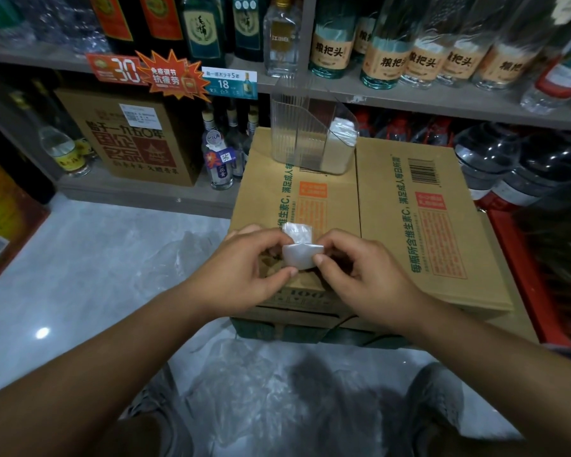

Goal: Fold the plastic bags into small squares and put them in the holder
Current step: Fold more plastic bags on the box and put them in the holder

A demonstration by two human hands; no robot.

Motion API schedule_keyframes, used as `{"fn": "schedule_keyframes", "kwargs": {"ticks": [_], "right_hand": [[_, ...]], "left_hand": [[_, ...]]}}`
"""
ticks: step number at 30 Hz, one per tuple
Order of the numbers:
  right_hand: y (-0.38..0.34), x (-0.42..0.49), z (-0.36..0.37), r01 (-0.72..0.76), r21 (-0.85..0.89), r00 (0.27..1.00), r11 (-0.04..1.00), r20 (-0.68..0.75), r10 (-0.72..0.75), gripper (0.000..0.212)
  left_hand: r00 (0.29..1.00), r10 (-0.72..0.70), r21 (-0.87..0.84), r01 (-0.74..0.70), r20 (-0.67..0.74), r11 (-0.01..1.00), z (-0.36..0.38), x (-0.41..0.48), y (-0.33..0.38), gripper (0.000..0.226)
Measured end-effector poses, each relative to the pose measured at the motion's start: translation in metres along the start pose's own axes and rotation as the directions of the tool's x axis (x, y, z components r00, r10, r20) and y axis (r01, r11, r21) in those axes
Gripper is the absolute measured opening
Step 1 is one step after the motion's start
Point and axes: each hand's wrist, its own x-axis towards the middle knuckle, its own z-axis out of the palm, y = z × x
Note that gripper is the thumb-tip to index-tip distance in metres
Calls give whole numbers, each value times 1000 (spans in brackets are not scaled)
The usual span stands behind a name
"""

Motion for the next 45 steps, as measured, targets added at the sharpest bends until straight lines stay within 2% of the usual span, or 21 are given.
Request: {"fn": "schedule_keyframes", "kwargs": {"ticks": [4,9,12,15,17,18,20,21,24,27,29,31,35,38,41,43,45], "right_hand": [[0,6,2,-72,84,996,994,-39,75,9],[-1,15,3,-135,137,988,981,-50,143,14],[-1,21,4,-181,175,980,968,-52,193,19],[-1,32,4,-221,167,971,961,-58,234,23],[-2,38,5,-219,140,969,965,-81,232,13],[-1,41,5,-214,96,969,972,-109,224,10],[0,45,5,-170,-28,971,985,-177,163,29],[1,48,4,-123,-75,976,990,-190,107,31],[3,51,6,28,-202,993,979,-106,-50,22],[6,51,8,38,-324,999,945,-23,-48,17],[8,49,8,44,-385,999,922,5,-45,19],[9,45,9,55,-423,998,904,25,-49,20],[8,34,9,78,-445,997,892,55,-60,22],[4,21,10,109,-429,992,897,98,-74,27],[-1,8,10,148,-446,985,883,148,-91,44],[-5,0,10,191,-490,979,851,159,-128,60],[-6,-6,12,246,-551,969,798,148,-196,64]], "left_hand": [[999,32,55,-33,7,998,0,3,4,32],[995,-80,129,73,53,989,2,6,5,48],[988,-148,175,139,37,975,0,9,9,40],[983,-185,145,183,3,972,-1,12,8,33],[981,-195,160,191,8,968,-1,13,8,35],[979,-202,171,198,10,965,-1,13,9,36],[976,-217,201,212,7,956,0,15,11,36],[975,-221,215,215,4,953,1,16,12,35],[980,-199,241,199,-23,950,1,16,14,27],[983,-167,197,178,-70,964,-1,11,16,18],[982,-160,103,170,-98,980,-2,7,16,23],[987,-117,69,125,-107,990,-3,2,13,34],[998,43,206,-35,-35,978,-5,-13,5,52],[994,105,287,-104,13,952,-6,-20,0,50],[988,152,352,-152,28,924,-3,-26,-1,43],[987,155,378,-156,34,913,0,-27,1,42],[988,152,380,-154,35,912,1,-27,3,40]]}}
